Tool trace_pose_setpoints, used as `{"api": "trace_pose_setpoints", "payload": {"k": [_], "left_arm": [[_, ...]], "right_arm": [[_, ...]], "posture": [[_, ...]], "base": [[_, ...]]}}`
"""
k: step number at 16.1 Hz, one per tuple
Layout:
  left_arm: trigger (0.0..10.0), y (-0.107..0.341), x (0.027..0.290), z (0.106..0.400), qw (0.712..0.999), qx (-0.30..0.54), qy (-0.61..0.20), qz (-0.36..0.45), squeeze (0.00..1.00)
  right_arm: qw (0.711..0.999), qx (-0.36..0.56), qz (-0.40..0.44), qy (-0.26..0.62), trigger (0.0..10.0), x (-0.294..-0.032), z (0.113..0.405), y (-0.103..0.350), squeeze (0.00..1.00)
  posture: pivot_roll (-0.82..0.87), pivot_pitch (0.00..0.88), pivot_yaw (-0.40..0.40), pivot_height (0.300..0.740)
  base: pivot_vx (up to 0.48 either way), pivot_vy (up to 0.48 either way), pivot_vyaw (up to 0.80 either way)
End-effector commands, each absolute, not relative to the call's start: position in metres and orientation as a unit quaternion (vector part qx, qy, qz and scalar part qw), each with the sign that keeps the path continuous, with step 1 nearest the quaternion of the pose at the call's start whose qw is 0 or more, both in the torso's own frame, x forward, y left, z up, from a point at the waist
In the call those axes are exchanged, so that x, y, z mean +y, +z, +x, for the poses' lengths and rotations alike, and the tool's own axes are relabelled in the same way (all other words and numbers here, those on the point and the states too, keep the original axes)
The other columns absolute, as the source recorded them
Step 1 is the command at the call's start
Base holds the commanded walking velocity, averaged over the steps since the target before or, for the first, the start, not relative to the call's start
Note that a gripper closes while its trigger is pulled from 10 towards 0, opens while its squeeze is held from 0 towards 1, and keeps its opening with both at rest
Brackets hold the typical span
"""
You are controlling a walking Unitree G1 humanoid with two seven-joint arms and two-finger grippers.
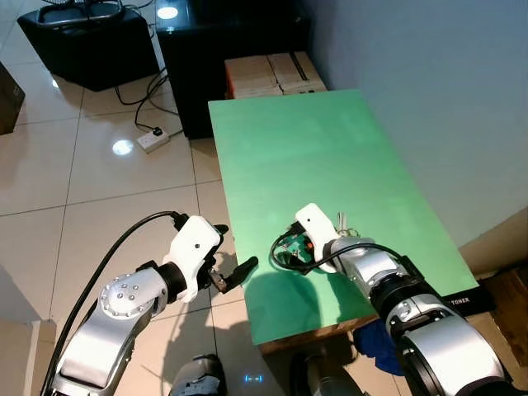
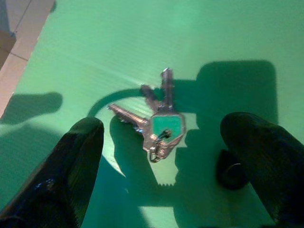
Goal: Hang keys on a hook
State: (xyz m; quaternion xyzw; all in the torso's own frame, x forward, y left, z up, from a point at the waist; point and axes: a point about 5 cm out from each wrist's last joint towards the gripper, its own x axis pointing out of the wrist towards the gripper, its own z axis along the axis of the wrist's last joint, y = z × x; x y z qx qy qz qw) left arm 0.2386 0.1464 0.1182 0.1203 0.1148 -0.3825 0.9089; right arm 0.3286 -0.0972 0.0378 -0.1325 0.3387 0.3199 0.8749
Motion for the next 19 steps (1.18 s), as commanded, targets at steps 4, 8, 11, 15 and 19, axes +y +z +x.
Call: {"api": "trace_pose_setpoints", "payload": {"k": [4, 8, 11, 15, 19], "left_arm": [[10.0, 0.1212, 0.1441, 0.2332, 0.906, 0.113, -0.391, 0.118, 0.0], [10.0, 0.12, 0.143, 0.2303, 0.906, 0.115, -0.391, 0.116, 0.0], [10.0, 0.1201, 0.1429, 0.2289, 0.906, 0.115, -0.39, 0.116, 0.0], [10.0, 0.1204, 0.1428, 0.2266, 0.906, 0.116, -0.391, 0.116, 0.0], [10.0, 0.1206, 0.1426, 0.2258, 0.904, 0.119, -0.394, 0.117, 0.0]], "right_arm": [[0.868, 0.349, -0.137, 0.325, 0.3, -0.0977, 0.3274, 0.0351, 0.0], [0.872, 0.343, -0.138, 0.321, 0.0, -0.0996, 0.3282, 0.0349, 0.0], [0.875, 0.338, -0.139, 0.319, 0.0, -0.0994, 0.3292, 0.0357, 0.0], [0.878, 0.331, -0.133, 0.319, 0.0, -0.0983, 0.3285, 0.0348, 0.0], [0.88, 0.328, -0.124, 0.321, 0.0, -0.0972, 0.3276, 0.0339, 0.0]], "posture": [[-0.05, 0.225, -0.047, 0.74], [-0.04, 0.221, -0.057, 0.74], [-0.04, 0.22, -0.058, 0.74], [-0.04, 0.22, -0.06, 0.74], [-0.04, 0.232, -0.056, 0.74]], "base": [[0.0, 0.0, 0.0], [0.0, 0.0, 0.0], [0.0, 0.0, 0.0], [0.0, 0.0, 0.0], [0.0, 0.0, 0.0]]}}
